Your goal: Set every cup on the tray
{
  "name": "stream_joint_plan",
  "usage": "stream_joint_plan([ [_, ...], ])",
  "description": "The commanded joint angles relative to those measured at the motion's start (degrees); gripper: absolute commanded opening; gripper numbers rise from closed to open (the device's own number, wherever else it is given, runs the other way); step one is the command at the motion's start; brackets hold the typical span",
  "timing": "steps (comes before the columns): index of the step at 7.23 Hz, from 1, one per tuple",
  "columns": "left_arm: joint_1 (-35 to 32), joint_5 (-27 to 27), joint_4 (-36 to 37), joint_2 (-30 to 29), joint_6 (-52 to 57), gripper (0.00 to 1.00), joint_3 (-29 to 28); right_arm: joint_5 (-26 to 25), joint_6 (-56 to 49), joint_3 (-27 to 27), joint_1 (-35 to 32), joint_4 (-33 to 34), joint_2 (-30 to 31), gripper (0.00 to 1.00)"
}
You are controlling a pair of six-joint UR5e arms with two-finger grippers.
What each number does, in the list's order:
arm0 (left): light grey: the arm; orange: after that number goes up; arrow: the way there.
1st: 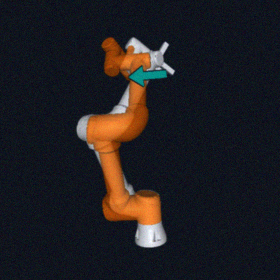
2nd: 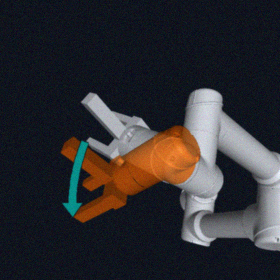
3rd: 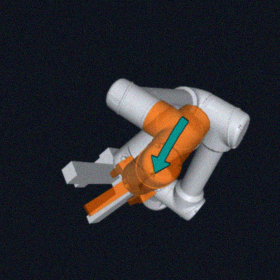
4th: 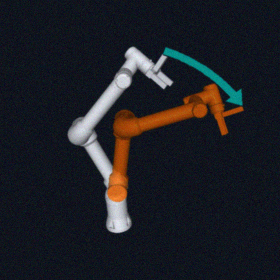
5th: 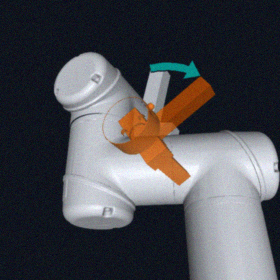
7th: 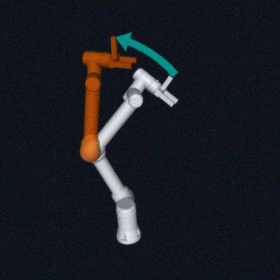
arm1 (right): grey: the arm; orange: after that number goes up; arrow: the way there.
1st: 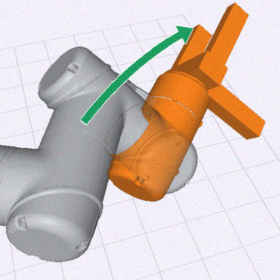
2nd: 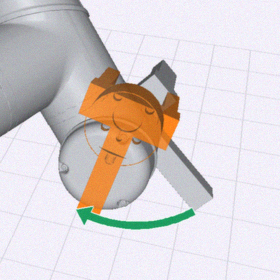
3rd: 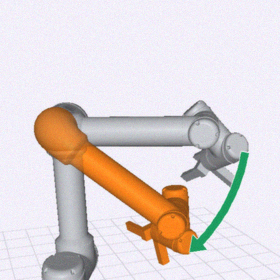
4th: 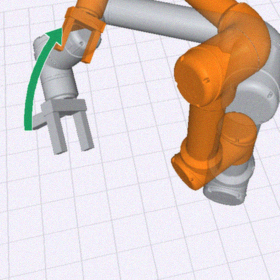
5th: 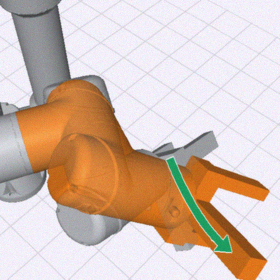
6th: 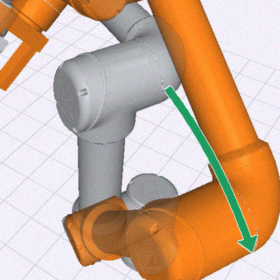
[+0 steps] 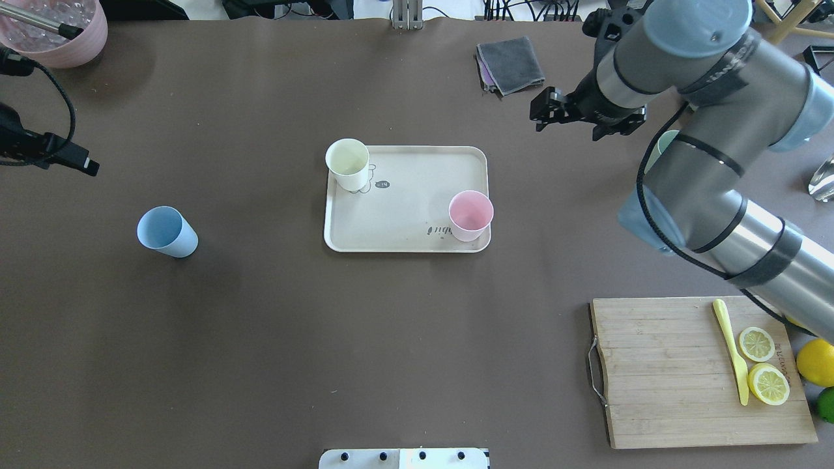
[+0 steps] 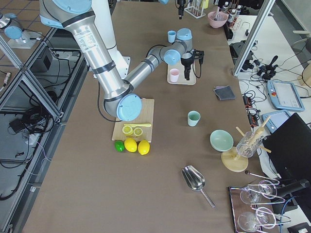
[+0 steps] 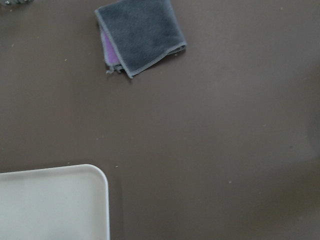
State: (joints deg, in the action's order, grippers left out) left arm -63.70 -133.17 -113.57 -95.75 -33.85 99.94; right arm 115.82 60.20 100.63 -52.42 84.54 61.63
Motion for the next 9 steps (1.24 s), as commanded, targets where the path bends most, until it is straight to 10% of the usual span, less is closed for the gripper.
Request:
stream_joint_plan([
  [1,8.3,4.8,-7.8,2.2,-11.1,0.98,0.5,4.5,-16.3,-0.2,-9.5,-0.1,6.0,1.0],
  [4,12.3,8.8,-8.2,2.1,-13.4,0.93,-0.3,8.2,-27.0,-0.8,-14.1,-0.5,10.9,1.0],
  [8,15.5,10.5,-8.2,1.7,-13.6,0.0,-0.2,8.3,-30.8,-3.2,-15.3,-0.6,11.7,1.0],
  [9,15.5,10.5,-8.2,1.2,-13.7,0.0,0.2,8.4,-30.9,-3.3,-15.4,-0.7,11.8,1.0],
])
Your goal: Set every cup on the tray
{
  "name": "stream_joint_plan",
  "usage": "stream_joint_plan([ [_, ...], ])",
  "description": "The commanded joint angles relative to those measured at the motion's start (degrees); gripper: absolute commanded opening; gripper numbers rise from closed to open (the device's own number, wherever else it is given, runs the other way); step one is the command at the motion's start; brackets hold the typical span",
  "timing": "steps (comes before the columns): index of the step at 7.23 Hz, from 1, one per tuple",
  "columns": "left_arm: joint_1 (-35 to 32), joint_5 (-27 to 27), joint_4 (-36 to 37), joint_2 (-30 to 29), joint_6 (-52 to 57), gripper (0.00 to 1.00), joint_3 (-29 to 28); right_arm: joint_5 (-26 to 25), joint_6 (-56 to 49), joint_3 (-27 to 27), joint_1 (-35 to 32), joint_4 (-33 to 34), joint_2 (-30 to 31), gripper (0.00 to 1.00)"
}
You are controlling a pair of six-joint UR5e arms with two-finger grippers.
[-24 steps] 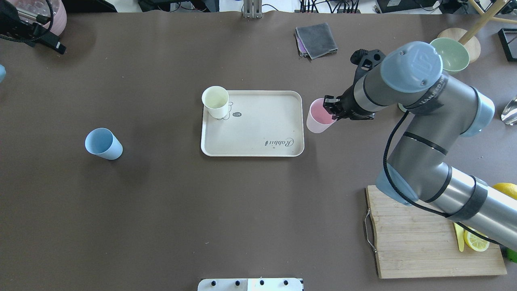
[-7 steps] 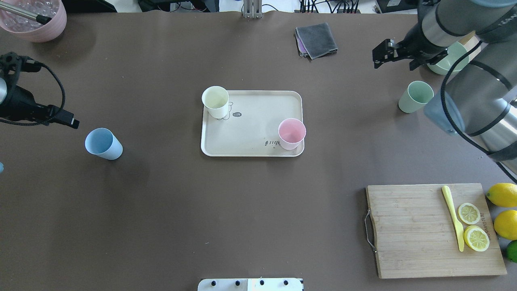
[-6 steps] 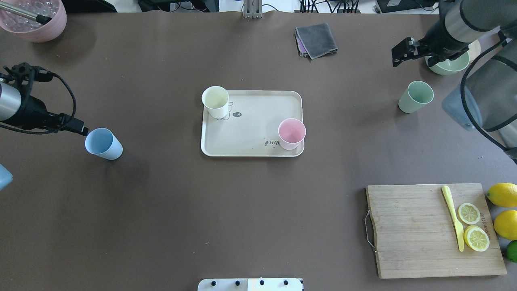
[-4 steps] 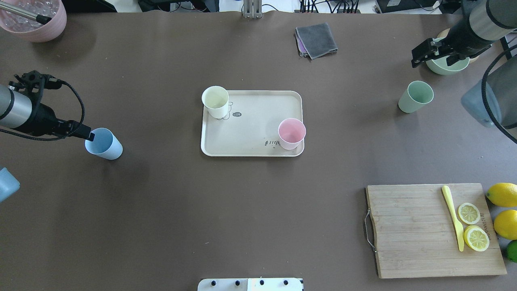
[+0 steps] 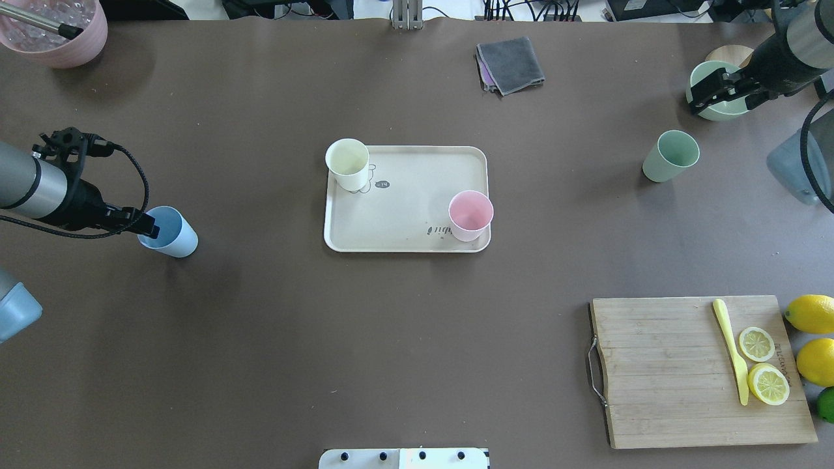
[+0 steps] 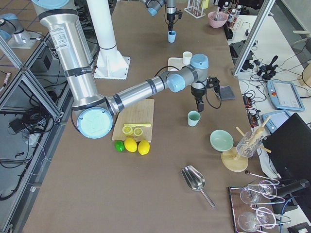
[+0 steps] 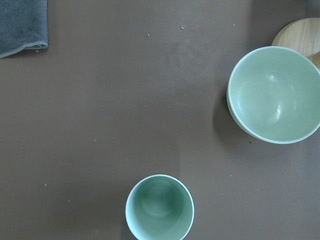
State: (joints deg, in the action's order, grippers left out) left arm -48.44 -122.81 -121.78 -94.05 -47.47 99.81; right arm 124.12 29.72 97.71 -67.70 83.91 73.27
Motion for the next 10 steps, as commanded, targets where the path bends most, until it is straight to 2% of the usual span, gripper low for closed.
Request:
stream_joint_plan([
  [1,0.3,-0.2,0.6,-3.0,-0.2,0.0,0.1,1.9,-1.0,-2.5,-0.5,-4.2,1.5,1.0],
  [2,0.3,-0.3,2.5,-6.1,-0.3,0.0,-0.2,3.0,-0.9,-7.0,-1.0,-12.6,3.4,1.0],
  [3,0.2,-0.4,7.5,-10.8,-0.4,0.0,-0.1,3.1,-1.0,-12.7,-1.6,-20.9,4.4,1.0],
  [4,0.2,-0.4,11.9,-14.9,-1.1,0.0,-0.1,4.0,-1.2,-16.9,-2.3,-25.9,4.5,1.0],
  [5,0.7,-0.3,13.1,-18.6,-5.6,0.0,-0.8,4.1,-2.5,-17.7,-2.6,-26.4,4.5,1.0],
  [7,5.8,0.3,13.2,-23.4,-12.5,0.0,-1.6,4.1,-2.0,-17.7,-2.7,-25.9,4.1,1.0],
  [8,8.0,3.2,13.2,-27.6,-16.4,0.0,-4.1,4.1,-1.8,-17.7,-2.6,-25.7,3.9,1.0],
  [10,11.7,8.4,13.1,-33.7,-18.6,0.0,-10.7,4.1,-1.7,-16.9,-2.7,-19.6,1.0,1.0],
])
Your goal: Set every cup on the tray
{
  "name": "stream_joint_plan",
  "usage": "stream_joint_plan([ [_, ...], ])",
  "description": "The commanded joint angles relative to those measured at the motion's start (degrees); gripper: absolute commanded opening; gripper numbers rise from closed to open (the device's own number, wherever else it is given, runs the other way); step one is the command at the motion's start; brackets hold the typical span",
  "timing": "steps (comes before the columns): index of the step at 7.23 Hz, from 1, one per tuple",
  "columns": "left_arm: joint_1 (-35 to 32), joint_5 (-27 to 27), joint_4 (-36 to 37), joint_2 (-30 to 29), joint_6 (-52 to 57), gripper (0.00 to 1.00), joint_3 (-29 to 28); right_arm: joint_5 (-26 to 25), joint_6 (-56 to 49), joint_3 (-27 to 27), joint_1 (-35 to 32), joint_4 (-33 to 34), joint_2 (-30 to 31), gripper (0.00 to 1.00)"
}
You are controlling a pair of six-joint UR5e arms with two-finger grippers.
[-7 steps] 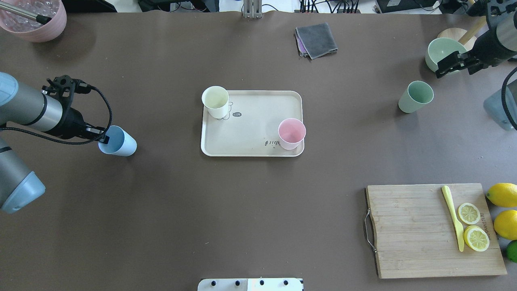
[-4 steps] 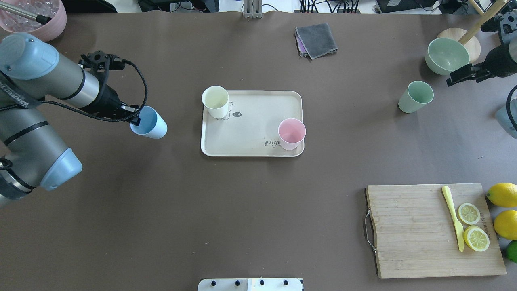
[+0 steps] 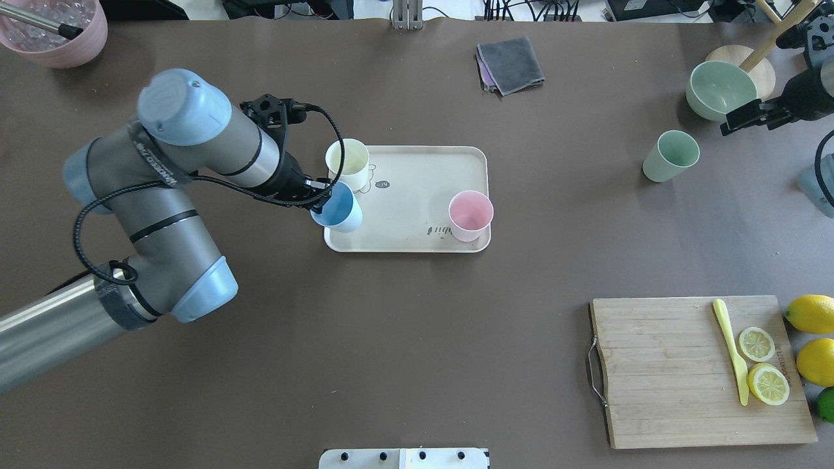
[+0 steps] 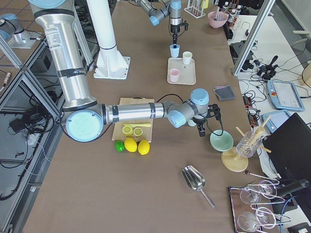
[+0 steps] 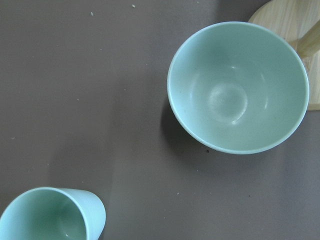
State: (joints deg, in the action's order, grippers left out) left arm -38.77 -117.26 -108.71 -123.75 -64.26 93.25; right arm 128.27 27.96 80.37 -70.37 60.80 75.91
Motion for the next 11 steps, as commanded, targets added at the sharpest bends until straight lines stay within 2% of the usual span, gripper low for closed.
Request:
stream_joint_plan([
  [1,2.4,3.6,-0.2,-4.7,-2.2,0.0,-5.5,0.0,0.1,0.4,0.0,4.1,-2.2,1.0],
  [3,2.4,3.6,-0.3,-4.7,-1.8,0.03,-5.5,0.2,0.1,1.4,-0.1,5.4,-2.1,1.0],
  [4,2.4,3.7,-0.4,-4.7,-1.7,0.76,-5.5,0.3,0.1,1.4,0.0,5.4,-2.2,1.0],
  [5,2.4,3.7,-0.3,-4.7,-1.6,0.98,-4.8,0.3,1.3,1.4,0.0,5.4,-2.3,1.0],
  [7,-1.0,1.7,0.2,-3.8,-0.1,0.98,-3.1,0.3,5.9,1.7,0.5,5.5,-3.4,1.0],
  [8,-5.8,-4.8,1.0,-2.3,5.1,0.98,-3.2,0.1,6.1,1.7,1.5,6.1,-3.5,1.0],
  [9,-9.9,-7.4,1.0,1.3,11.8,0.98,-2.4,-0.5,6.1,1.8,2.5,6.3,-3.5,1.0],
  [11,-15.2,-7.9,1.3,5.4,21.8,0.98,-2.4,-4.7,8.1,1.8,6.3,6.3,-2.5,0.99],
])
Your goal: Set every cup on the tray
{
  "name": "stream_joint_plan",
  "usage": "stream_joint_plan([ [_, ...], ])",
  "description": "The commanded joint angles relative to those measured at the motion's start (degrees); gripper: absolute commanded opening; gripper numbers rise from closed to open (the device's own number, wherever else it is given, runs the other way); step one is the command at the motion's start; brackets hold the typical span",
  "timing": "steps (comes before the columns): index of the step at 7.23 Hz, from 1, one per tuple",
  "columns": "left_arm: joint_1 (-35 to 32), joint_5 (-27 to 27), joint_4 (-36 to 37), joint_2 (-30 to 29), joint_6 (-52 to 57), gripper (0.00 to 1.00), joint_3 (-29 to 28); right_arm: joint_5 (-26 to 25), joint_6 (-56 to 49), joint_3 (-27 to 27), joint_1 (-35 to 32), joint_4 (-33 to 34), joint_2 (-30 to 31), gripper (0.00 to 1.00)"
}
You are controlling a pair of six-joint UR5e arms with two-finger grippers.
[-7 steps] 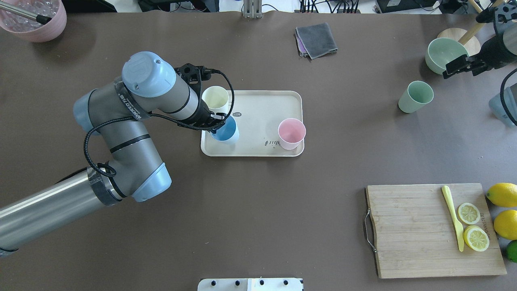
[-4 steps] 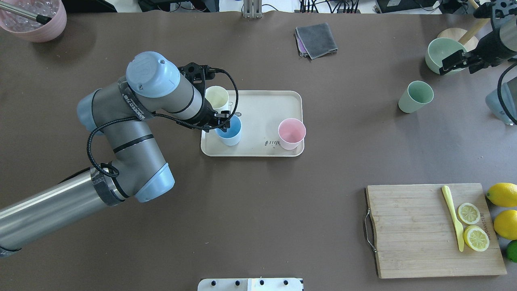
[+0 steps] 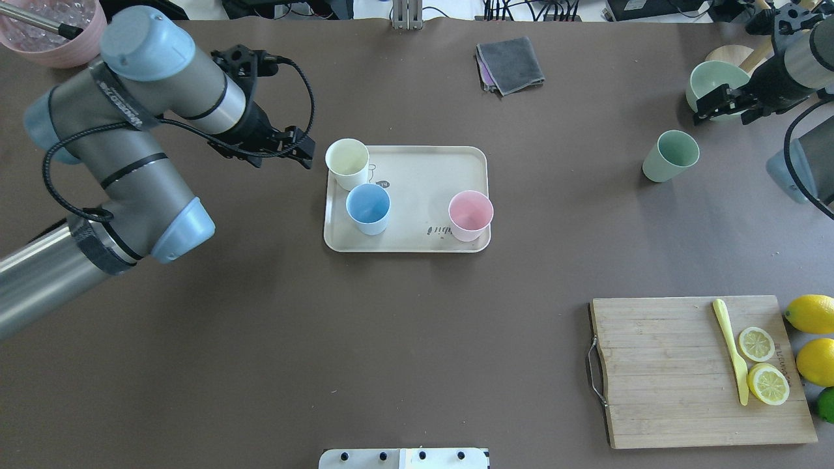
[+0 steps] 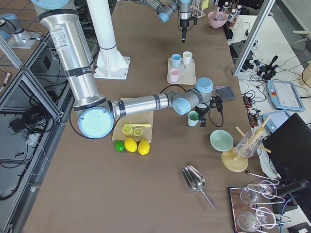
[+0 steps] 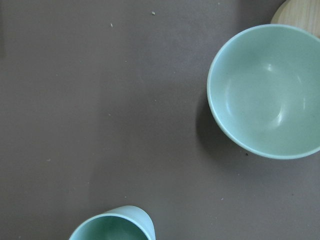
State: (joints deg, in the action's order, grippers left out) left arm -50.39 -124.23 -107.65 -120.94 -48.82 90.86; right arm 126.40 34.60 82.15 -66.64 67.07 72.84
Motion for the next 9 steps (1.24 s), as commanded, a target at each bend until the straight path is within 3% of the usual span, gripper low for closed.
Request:
stream_joint_plan([
  [1,-4.6,-1.4,0.2,3.6,8.4,0.98,-0.1,-4.9,1.5,-0.1,4.0,-0.2,0.9,0.95],
  [2,-4.6,-1.5,0.2,3.7,8.6,0.98,-0.2,-6.3,3.4,-0.2,5.5,-0.5,1.3,0.78],
  [3,-4.6,-1.5,0.1,4.4,8.6,0.98,0.0,-7.8,6.1,-0.4,7.3,-0.7,1.3,0.28],
  [4,-4.6,-1.5,0.0,4.5,8.7,0.98,0.0,-7.9,6.2,0.0,7.5,-0.7,1.2,0.0],
  [6,-4.6,-1.5,-0.1,4.6,8.7,0.98,0.1,-8.0,6.6,1.7,7.5,-0.7,1.2,0.0],
  [9,-4.6,-1.5,-0.2,4.7,8.7,0.98,0.1,-7.7,20.5,6.1,10.6,0.3,-3.6,0.0],
])
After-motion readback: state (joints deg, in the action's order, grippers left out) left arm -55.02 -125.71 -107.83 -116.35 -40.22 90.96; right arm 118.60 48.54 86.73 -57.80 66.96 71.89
